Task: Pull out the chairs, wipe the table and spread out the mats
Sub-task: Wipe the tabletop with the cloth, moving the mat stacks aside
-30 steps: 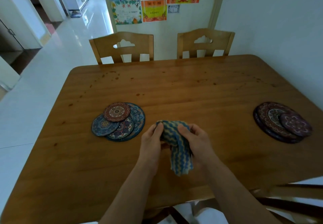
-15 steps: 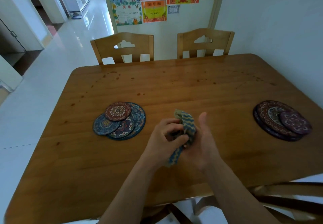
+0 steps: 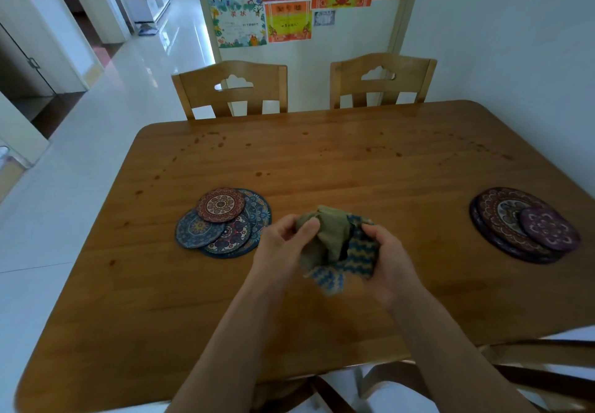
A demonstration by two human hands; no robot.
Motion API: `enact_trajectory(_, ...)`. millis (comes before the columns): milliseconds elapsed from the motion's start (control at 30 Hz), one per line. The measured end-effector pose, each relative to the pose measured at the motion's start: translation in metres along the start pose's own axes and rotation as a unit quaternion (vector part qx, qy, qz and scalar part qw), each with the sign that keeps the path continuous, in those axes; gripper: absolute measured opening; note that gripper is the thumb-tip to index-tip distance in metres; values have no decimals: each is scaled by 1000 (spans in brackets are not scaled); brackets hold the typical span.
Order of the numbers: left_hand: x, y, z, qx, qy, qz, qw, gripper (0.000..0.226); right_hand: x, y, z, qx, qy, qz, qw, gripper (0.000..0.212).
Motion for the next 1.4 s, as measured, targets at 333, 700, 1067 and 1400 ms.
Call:
enact_trajectory(333, 6, 14, 23, 137, -14, -104, 985, 10, 9, -9, -17, -385, -8, -46, 922, 30)
enact_trajectory(700, 19, 36, 48, 32, 68, -129, 989, 27, 25, 3, -61, -404, 89, 23, 910, 17)
enact_trajectory(1067, 31, 34, 7, 342, -84, -182, 918, 24, 32, 38, -66, -597, 147, -33, 788, 46)
enact_trajectory(1400, 43, 57, -113, 537, 70, 26, 840, 47, 61, 90, 10, -713, 108, 147, 677, 27)
Point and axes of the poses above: each hand's wrist, its own x-axis towards the middle knuckle, its own y-axis out of the back of the hand, z = x × y, the point moved 2 cm from there along x, towards the middle knuckle, and after that the axes turned 9 degrees about -z, right-handed, at the moved point
